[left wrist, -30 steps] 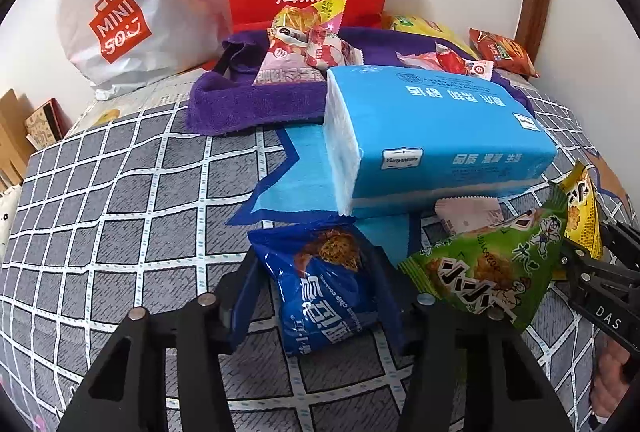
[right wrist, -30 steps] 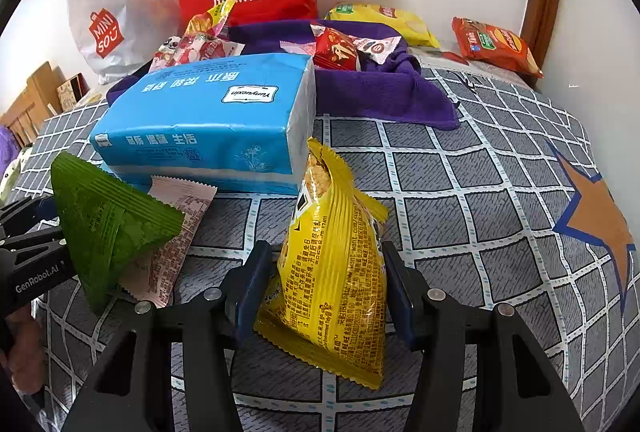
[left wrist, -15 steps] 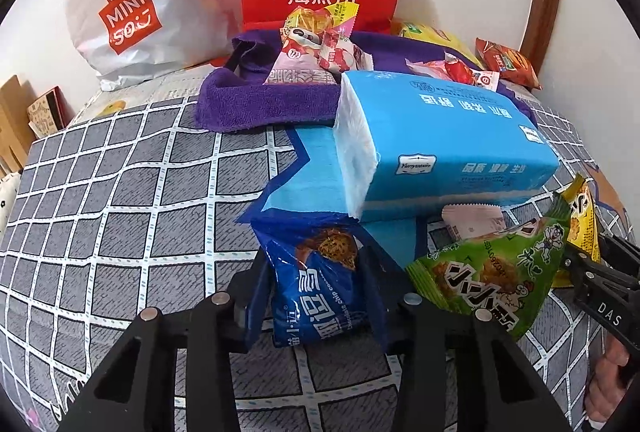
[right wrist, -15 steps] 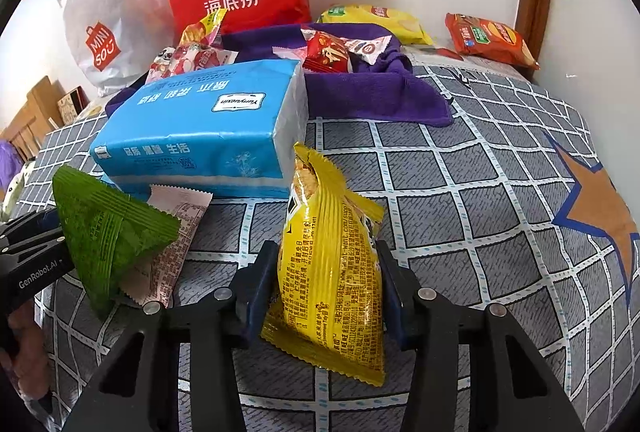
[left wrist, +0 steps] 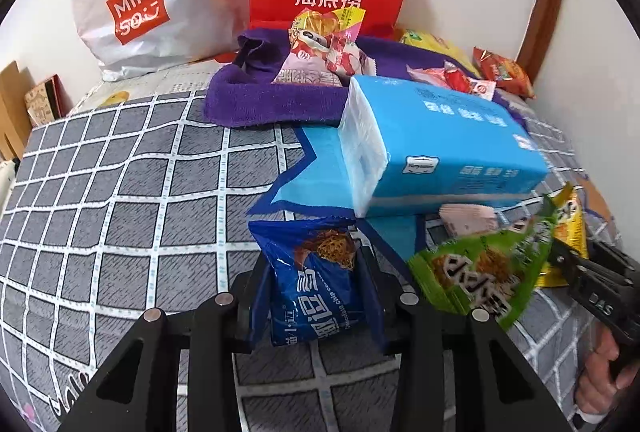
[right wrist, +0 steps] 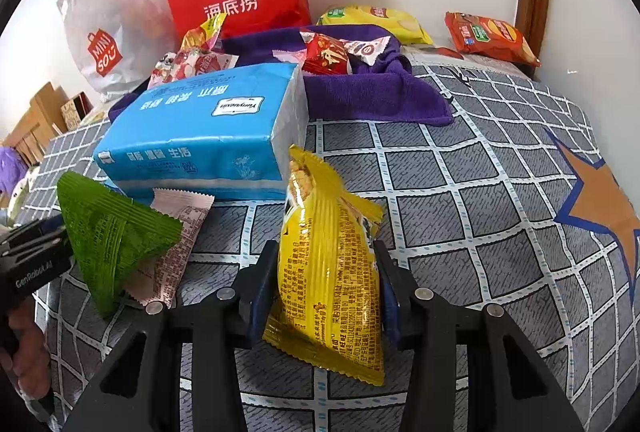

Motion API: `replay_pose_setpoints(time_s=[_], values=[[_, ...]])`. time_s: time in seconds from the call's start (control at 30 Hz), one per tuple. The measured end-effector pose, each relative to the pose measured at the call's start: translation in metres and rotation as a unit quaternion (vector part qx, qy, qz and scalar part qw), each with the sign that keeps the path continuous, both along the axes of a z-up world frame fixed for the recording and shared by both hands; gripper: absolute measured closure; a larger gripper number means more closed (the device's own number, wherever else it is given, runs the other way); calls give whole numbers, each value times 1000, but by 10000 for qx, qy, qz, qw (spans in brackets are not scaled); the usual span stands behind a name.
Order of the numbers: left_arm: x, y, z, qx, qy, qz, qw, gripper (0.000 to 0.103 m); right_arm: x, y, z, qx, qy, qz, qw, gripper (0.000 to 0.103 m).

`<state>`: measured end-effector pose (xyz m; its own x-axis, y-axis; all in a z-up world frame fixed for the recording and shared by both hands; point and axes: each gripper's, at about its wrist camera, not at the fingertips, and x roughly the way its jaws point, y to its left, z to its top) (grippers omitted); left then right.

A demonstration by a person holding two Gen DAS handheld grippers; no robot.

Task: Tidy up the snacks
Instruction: 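Hold the yellow chip bag in the right while the left holds the blue bag, then carry the yellow chip bag with the right over the towel while the left carries the blue bag there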

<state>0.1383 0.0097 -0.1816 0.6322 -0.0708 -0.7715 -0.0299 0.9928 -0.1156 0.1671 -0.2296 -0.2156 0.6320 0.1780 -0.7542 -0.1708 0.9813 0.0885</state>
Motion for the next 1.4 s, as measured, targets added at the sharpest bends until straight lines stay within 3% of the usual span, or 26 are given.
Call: replay_pose_setpoints(time_s=[0.17, 0.47, 0.8, 1.1, 1.4], values=[[-7, 14, 6, -392, 117, -90, 9991, 65, -5, -4, 4, 160, 24, -75, 9998, 63], [-5, 16, 31, -589, 160, -231, 9979, 65, -12, 0, 37, 139, -205, -8, 9997, 63], [13, 15, 94, -320, -64, -277, 9991, 65, 18, 20, 95, 22, -447, 36, 9990, 63], [63, 18, 154, -117, -502, -320, 9982, 65, 68, 46, 147, 137, -746, 170, 9970, 63], [139, 19, 151, -310, -337, -367, 9983, 65, 133, 62, 145, 131, -693, 256, 9972, 63]])
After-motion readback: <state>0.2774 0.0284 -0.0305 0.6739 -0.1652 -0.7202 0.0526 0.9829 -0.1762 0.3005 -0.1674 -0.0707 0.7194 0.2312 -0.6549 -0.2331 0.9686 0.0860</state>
